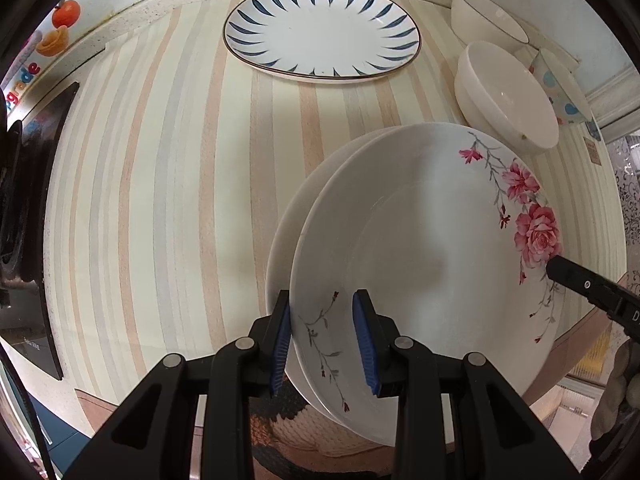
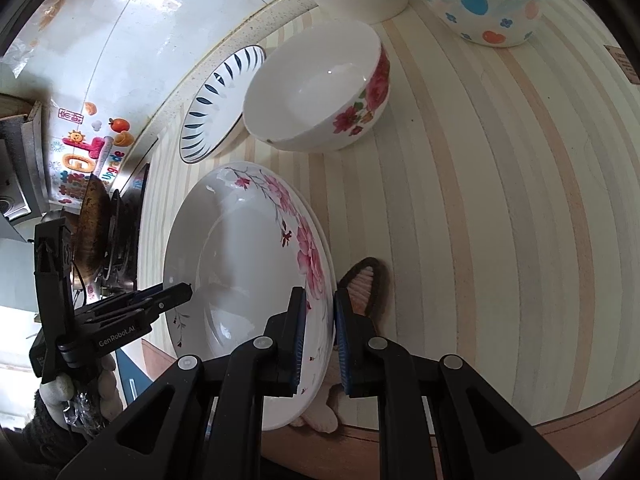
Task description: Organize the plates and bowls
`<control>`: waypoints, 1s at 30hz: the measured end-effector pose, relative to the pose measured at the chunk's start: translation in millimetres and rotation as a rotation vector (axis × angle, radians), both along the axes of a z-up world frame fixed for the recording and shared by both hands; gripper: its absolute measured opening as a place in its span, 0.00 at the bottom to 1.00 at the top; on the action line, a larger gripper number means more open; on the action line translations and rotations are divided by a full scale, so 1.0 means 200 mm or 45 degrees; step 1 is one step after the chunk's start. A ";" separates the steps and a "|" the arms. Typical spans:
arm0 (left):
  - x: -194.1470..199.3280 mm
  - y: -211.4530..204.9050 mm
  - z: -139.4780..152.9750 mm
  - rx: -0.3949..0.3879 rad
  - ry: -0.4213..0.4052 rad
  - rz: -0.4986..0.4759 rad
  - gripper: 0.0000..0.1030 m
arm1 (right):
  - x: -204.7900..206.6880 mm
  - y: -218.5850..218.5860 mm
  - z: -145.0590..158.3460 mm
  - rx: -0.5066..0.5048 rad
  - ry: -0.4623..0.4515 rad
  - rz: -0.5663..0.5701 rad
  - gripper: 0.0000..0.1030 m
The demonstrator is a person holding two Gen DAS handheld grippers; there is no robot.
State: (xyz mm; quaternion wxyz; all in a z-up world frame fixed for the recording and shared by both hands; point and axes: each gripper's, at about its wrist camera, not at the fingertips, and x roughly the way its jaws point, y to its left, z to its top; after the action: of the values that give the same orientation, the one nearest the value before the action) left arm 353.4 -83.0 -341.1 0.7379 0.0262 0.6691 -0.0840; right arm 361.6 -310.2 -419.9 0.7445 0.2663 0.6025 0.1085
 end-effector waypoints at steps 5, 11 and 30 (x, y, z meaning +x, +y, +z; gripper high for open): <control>0.02 -0.01 -0.03 -0.001 0.023 -0.013 0.27 | 0.02 0.00 0.01 -0.007 0.044 0.024 0.17; 0.05 0.02 0.02 0.012 0.037 -0.003 0.27 | 0.05 0.00 0.02 0.004 0.093 0.045 0.18; 0.95 0.28 0.23 -0.029 -0.010 0.184 0.28 | 0.93 0.17 0.53 -0.126 -0.022 0.203 0.30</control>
State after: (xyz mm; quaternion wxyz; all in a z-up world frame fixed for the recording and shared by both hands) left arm 542.5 -26.2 -295.9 0.7450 -0.0303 0.6653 -0.0379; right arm 546.7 -276.2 -314.2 0.7510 0.1795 0.6198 0.1398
